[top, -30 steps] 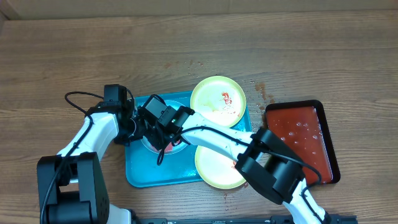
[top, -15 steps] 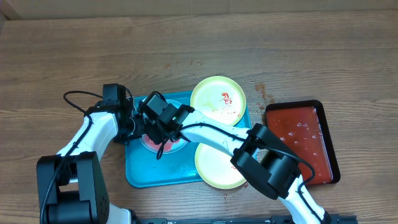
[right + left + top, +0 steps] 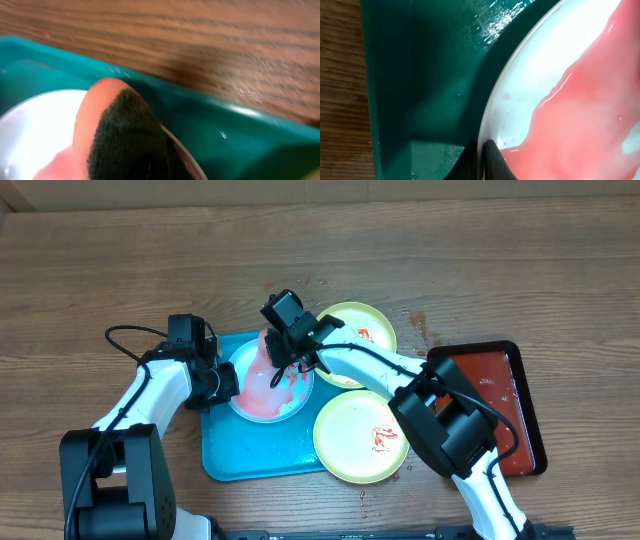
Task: Clean dirty plates on tray and stack at the side
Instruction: 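Scrub the white plate with the sponge while left gripper holds it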
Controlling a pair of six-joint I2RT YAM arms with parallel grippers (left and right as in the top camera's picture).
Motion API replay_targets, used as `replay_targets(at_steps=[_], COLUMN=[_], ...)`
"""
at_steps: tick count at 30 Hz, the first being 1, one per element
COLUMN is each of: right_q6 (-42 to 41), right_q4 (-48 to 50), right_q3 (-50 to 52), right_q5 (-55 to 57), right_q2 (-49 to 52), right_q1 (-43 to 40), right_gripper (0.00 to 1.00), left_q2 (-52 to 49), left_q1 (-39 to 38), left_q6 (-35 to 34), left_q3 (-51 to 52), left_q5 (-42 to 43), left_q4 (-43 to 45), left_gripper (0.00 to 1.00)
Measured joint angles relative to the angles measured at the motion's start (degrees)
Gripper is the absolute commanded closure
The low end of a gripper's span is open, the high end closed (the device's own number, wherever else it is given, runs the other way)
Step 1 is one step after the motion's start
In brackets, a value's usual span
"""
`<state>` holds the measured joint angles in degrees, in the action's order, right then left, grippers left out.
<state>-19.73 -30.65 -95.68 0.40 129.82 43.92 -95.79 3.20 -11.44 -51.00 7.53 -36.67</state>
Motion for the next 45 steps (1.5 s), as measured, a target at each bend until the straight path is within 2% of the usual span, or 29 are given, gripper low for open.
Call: replay_targets(at_steps=[6, 11, 17, 29, 36, 45], right_q6=[0.70, 2.73, 6.08, 4.02, 0.85, -6.64], right_q4=[-15.06, -20.94, -22.82, -18.40, -12.09, -4.74], right_q3=[-2.54, -3.96, -4.13, -4.13, -4.07, -4.07], right_q5=[0.22, -1.86, -9.73, -18.47, -22.05, -19.08], right_q2=[-1.09, -1.09, -1.05, 0.15, 1.20, 1.97], right_q1=[-0.55, -1.05, -2.38, 4.94, 4.44, -0.20], right_gripper=[0.96, 0.96, 0.96, 0.96, 0.96, 0.96], left_q2=[0.00, 0.00, 0.00, 0.00, 0.00, 0.00], left_q1=[-0.22, -0.22, -0.22, -0.20, -0.20, -0.20], left_q6=[0.02, 0.02, 0.02, 0.02, 0.02, 0.02], left_q3=[0.02, 0.02, 0.02, 0.02, 0.02, 0.02], left_q5=[0.46, 0.46, 0.44, 0.17, 0.17, 0.22], left_q4=[-0.33, -0.35, -0.59, -1.05, -1.07, -1.07], left_gripper=[0.95, 0.95, 0.95, 0.95, 0.96, 0.96])
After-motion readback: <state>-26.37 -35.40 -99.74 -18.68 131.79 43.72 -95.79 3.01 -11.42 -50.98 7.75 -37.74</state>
